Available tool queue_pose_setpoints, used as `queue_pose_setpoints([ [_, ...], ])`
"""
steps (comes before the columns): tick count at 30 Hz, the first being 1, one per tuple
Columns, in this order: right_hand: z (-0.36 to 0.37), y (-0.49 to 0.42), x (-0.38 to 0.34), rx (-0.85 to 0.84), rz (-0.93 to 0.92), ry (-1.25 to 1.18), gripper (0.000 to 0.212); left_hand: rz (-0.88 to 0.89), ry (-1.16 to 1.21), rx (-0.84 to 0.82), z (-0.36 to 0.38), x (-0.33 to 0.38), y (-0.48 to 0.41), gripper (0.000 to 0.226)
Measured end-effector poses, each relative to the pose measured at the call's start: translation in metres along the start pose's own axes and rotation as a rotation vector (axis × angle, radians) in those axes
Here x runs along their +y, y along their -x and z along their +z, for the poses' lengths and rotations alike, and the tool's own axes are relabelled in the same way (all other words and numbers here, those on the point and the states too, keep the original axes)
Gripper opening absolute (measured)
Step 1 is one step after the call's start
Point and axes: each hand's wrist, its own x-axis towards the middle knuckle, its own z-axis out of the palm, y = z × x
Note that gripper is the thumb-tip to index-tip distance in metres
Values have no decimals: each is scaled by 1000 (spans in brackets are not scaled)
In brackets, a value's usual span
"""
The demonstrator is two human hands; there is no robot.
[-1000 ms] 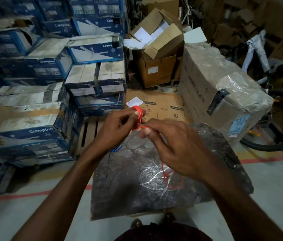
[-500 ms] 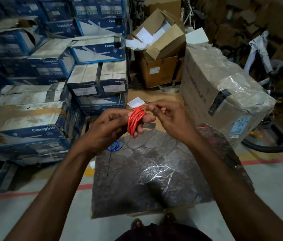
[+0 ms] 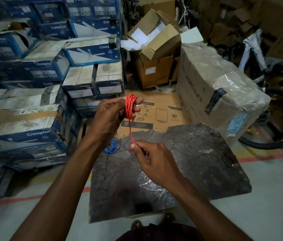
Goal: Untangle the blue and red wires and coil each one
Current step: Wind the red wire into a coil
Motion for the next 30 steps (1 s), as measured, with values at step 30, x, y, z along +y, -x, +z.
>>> queue_pose_setpoints([
  [30, -23, -51, 24, 86, -15, -105, 32, 162, 60, -266, -7, 23, 14, 34],
])
